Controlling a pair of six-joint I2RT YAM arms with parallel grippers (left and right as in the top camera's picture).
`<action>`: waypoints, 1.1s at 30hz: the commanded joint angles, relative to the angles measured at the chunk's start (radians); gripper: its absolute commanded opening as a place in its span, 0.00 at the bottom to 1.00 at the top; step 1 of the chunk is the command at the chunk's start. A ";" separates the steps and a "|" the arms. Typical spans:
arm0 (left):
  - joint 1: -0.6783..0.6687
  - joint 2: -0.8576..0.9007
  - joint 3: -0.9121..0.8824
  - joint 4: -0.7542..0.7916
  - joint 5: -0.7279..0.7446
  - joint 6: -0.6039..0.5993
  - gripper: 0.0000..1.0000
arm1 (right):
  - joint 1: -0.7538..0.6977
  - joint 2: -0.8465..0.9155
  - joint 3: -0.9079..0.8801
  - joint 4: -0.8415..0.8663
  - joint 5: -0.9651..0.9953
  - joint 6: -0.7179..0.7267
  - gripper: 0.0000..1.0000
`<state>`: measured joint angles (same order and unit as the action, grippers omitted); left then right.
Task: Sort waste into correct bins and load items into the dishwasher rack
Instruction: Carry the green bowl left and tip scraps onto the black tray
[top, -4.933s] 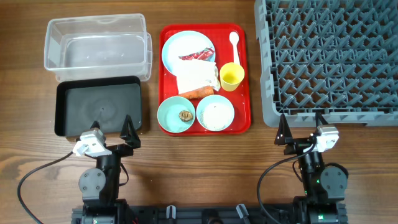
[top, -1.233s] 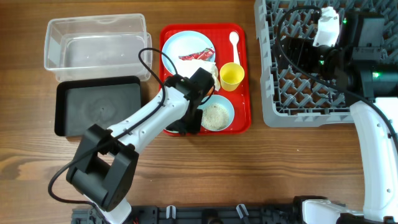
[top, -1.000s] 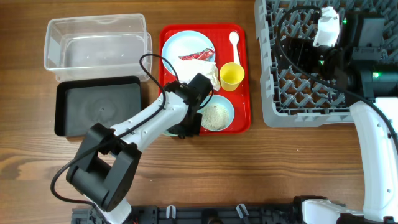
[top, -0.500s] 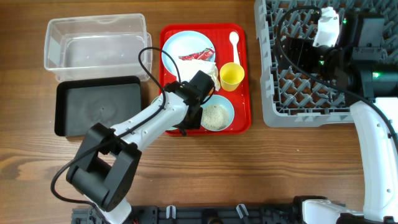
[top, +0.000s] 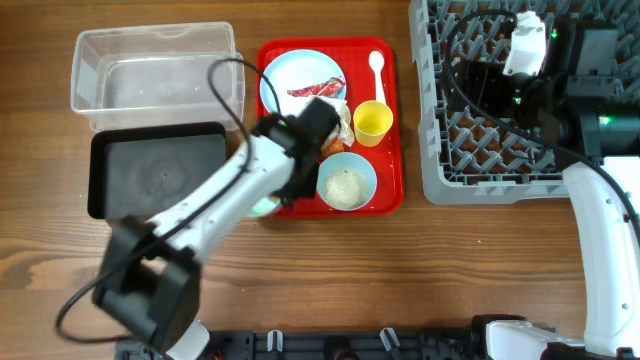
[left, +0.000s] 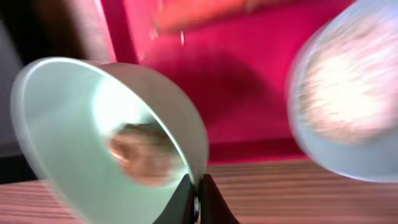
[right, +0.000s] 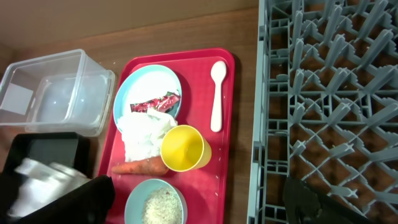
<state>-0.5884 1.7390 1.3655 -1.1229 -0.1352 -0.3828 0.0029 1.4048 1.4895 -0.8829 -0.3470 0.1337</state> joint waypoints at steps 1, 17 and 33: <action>0.120 -0.171 0.082 -0.012 0.139 -0.016 0.04 | 0.000 0.007 0.009 0.010 0.010 -0.003 0.90; 1.022 -0.165 0.052 -0.137 0.991 0.646 0.04 | 0.000 0.007 0.009 0.007 0.037 -0.003 0.90; 0.968 0.048 0.052 -0.231 0.830 0.828 0.50 | 0.000 0.007 0.009 0.000 0.037 -0.003 0.91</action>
<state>0.5186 1.8221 1.4220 -1.3518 0.8669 0.4381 0.0029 1.4048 1.4895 -0.8829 -0.3202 0.1337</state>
